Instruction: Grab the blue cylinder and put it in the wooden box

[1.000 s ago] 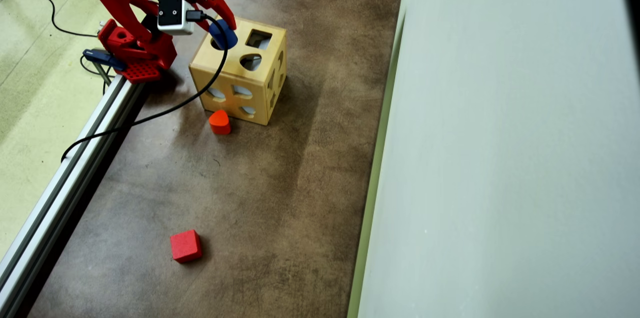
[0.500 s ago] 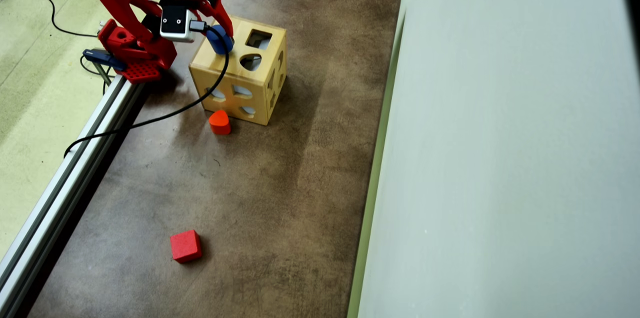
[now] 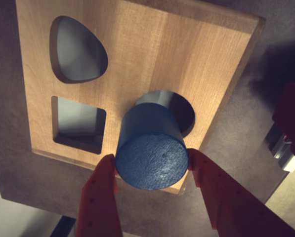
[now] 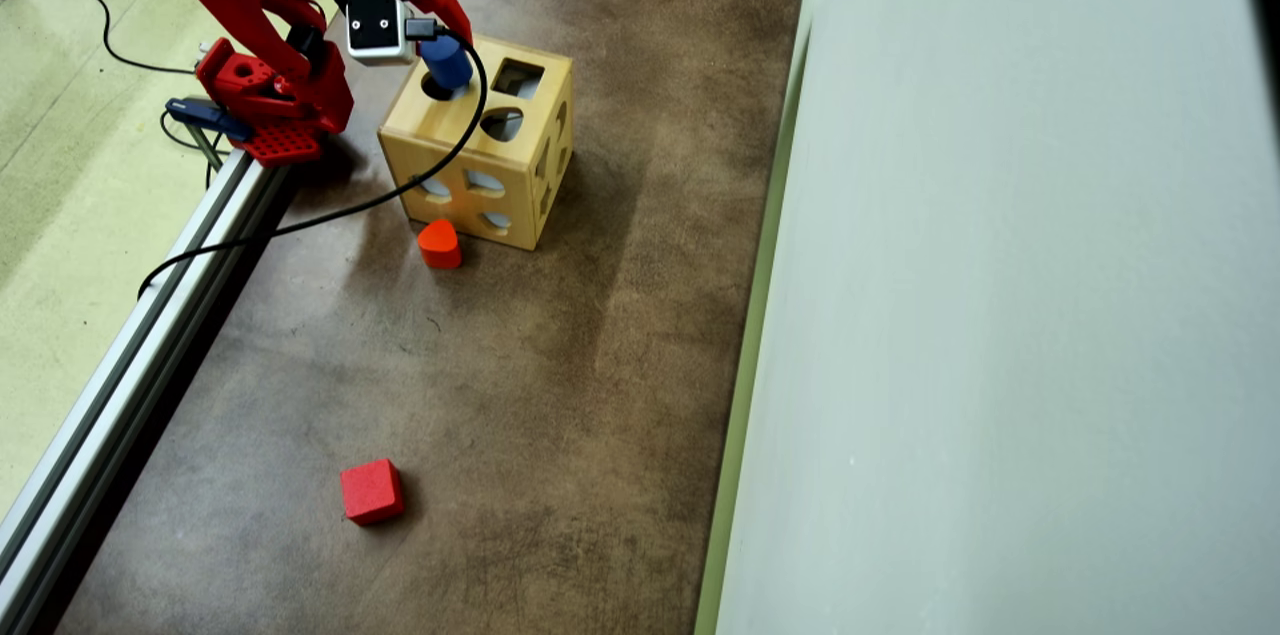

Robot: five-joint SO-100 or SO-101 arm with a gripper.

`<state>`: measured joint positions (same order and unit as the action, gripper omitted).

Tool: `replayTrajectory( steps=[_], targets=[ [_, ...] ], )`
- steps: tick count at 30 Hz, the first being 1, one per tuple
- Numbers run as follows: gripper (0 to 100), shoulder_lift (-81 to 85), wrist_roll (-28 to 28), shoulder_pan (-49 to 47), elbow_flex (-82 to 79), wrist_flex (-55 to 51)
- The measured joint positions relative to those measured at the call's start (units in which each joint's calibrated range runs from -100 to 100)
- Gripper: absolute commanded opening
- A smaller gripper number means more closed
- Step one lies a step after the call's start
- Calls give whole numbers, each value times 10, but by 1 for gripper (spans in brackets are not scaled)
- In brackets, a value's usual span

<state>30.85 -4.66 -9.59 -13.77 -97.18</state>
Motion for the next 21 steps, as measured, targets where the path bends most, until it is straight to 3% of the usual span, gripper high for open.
replayTrajectory(
  steps=[21],
  targets=[
    [19,30,-1,27,-39,0]
  ],
)
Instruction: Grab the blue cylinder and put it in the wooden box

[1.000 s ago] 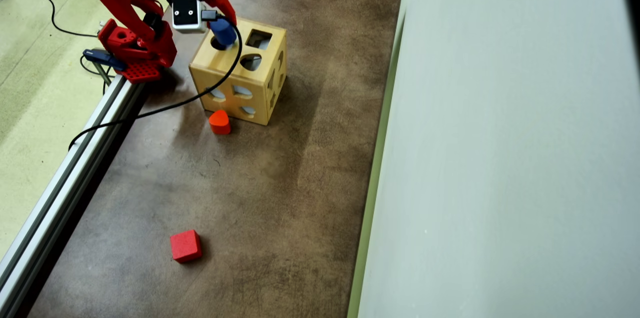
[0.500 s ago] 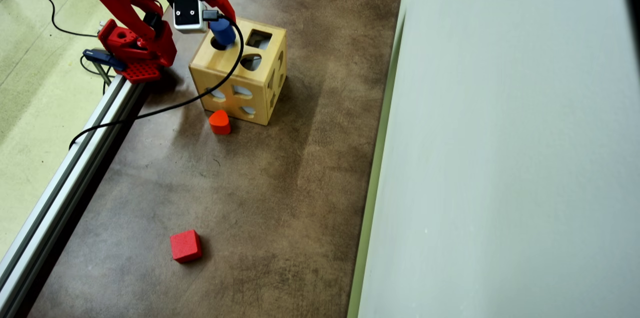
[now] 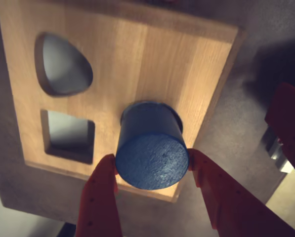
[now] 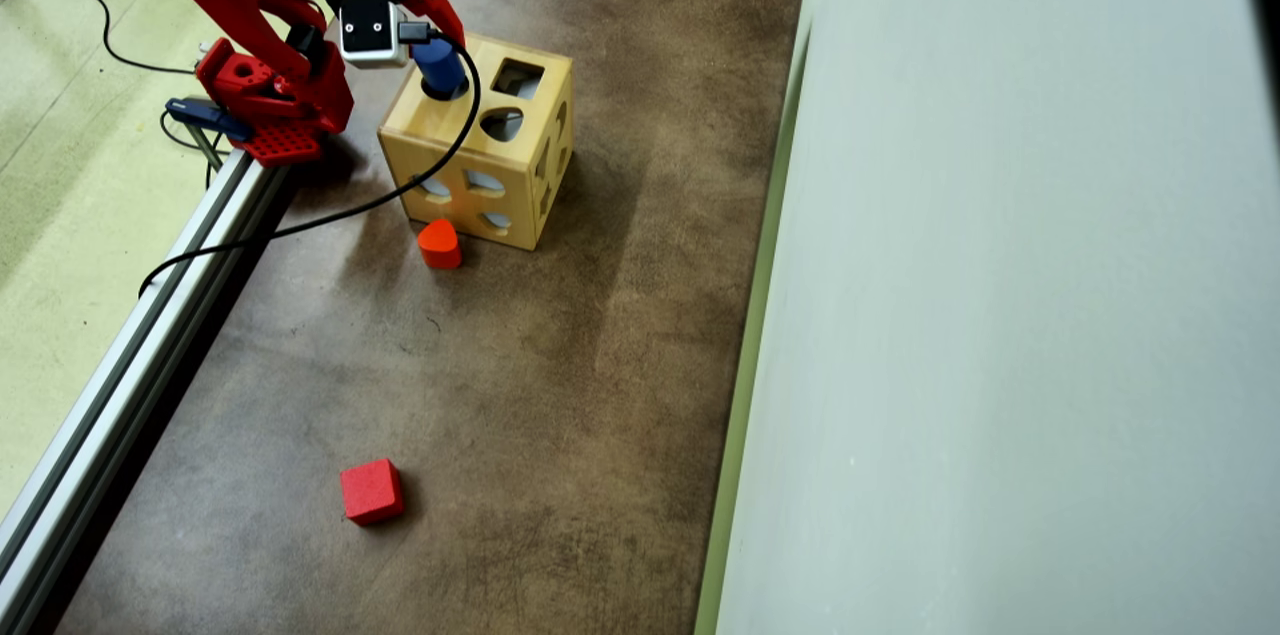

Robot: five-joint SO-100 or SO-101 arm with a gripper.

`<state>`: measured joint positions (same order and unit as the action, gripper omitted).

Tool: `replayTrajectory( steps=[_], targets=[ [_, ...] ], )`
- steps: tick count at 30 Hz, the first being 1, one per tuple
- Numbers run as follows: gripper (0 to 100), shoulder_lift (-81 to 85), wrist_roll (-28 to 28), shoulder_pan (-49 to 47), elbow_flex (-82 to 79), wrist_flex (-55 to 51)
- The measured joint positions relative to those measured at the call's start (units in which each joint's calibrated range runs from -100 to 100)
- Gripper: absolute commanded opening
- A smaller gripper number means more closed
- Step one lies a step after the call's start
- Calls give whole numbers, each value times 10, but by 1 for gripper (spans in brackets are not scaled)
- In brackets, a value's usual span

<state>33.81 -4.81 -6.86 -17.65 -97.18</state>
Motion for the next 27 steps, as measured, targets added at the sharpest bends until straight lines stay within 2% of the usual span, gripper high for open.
replayTrajectory(
  steps=[18,27],
  targets=[
    [19,0,-1,13,-4,1],
    [19,1,-1,-13,-14,1]
  ],
)
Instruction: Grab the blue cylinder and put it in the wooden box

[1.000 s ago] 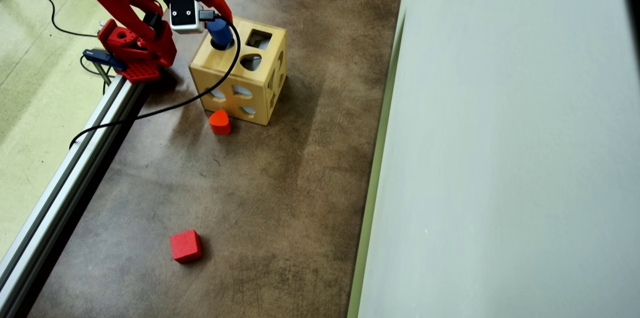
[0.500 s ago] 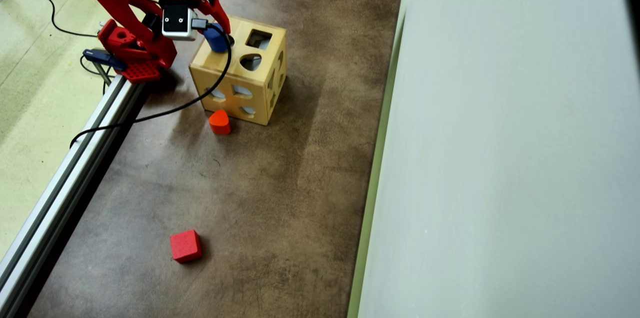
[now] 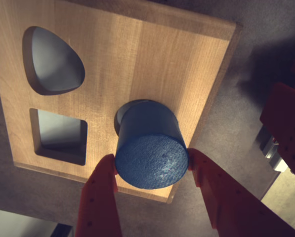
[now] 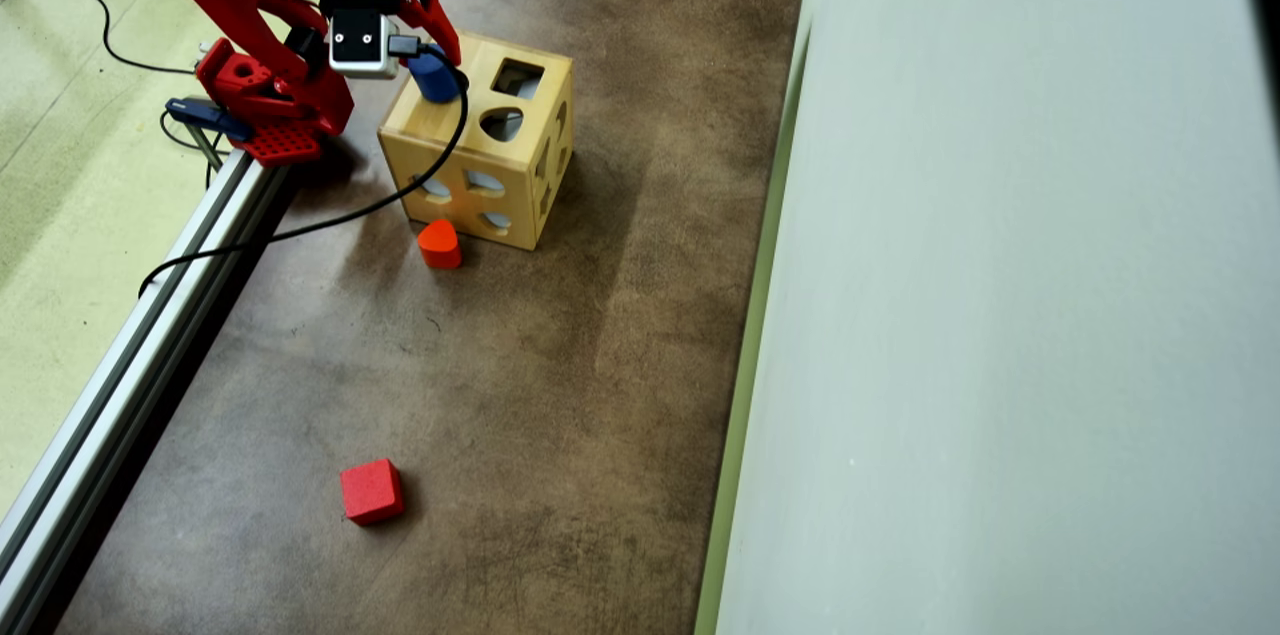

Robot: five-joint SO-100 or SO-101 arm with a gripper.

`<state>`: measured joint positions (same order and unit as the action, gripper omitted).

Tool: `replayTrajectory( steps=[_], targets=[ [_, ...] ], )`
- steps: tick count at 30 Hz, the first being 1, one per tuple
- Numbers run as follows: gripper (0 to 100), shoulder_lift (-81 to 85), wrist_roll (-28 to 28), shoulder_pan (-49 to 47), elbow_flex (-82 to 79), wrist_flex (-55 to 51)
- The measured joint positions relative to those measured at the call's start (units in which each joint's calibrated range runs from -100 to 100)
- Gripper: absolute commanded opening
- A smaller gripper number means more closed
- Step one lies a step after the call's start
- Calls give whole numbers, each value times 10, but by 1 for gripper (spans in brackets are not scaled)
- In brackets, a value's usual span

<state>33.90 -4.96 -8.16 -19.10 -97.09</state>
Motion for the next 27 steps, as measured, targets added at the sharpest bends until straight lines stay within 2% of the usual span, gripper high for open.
replayTrajectory(
  steps=[10,17,27],
  targets=[
    [20,0,0,0,0,0],
    [30,0,0,1,0,0],
    [31,0,0,1,0,0]
  ],
)
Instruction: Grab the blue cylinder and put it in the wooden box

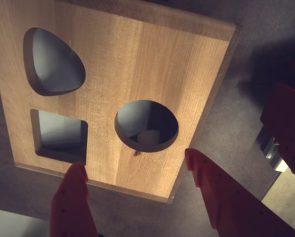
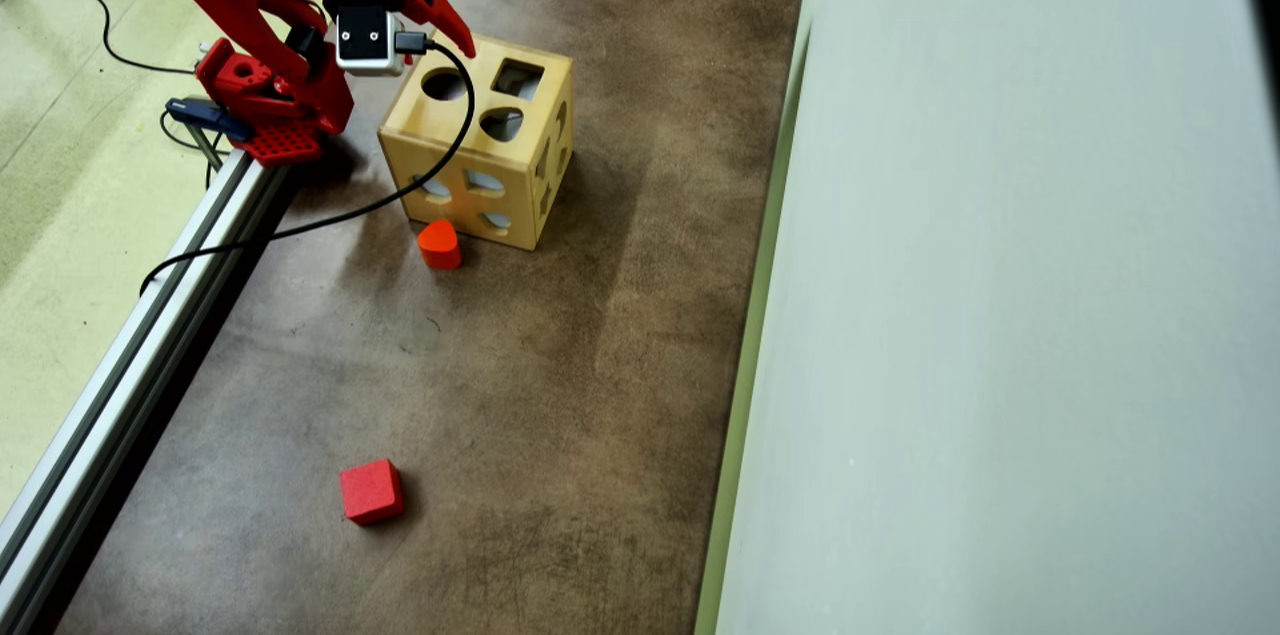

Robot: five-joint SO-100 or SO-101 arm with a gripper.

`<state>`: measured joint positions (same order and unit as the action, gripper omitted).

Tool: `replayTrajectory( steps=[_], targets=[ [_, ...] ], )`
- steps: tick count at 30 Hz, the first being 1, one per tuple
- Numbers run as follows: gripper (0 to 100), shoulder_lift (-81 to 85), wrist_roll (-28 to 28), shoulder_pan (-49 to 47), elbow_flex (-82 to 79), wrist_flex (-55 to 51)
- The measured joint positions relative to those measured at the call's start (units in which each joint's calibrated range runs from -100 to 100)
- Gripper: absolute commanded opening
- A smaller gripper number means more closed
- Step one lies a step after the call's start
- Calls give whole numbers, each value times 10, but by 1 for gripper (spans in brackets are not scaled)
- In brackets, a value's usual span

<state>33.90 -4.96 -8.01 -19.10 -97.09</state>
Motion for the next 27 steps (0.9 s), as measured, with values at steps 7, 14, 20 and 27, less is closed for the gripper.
replayTrajectory(
  steps=[7,14,20,27],
  targets=[
    [31,42,0,0,76,0],
    [31,132,0,0,151,0],
    [31,253,0,0,156,0],
    [31,327,0,0,158,0]
  ],
)
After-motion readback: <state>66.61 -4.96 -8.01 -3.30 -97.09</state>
